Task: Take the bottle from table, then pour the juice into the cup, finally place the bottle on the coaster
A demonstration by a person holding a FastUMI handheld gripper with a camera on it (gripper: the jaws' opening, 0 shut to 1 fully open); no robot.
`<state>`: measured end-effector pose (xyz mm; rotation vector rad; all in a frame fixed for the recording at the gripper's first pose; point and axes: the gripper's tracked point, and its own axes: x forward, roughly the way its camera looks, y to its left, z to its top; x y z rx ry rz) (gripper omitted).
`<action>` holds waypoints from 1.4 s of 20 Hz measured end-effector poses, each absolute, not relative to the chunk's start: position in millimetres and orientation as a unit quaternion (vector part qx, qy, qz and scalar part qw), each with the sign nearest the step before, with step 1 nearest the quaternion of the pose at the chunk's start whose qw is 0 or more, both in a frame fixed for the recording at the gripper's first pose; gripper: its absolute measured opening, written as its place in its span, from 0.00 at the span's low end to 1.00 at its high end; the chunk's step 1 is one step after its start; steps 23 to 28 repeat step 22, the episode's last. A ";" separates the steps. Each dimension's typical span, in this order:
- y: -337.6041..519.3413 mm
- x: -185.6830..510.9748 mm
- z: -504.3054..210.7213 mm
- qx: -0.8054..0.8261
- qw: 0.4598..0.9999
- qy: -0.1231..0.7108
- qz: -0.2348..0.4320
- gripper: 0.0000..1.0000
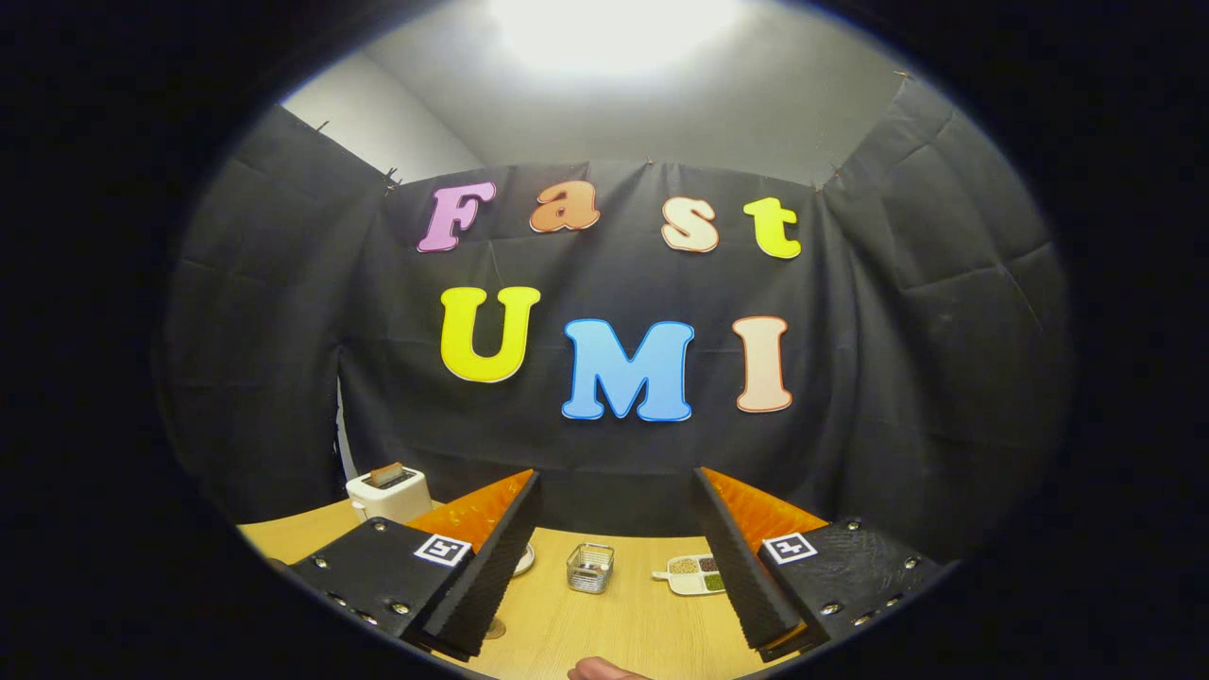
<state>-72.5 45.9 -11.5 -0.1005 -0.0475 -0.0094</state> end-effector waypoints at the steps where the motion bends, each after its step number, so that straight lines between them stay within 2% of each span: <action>1: 43.4 -72.5 -16.8 -0.051 0.999 -0.020 -0.003 0.97; 14: 30.2 -70.2 -49.1 -0.044 0.999 0.004 0.012 0.97; 28: 31.4 -69.5 -51.1 -0.041 0.999 -0.001 0.021 0.97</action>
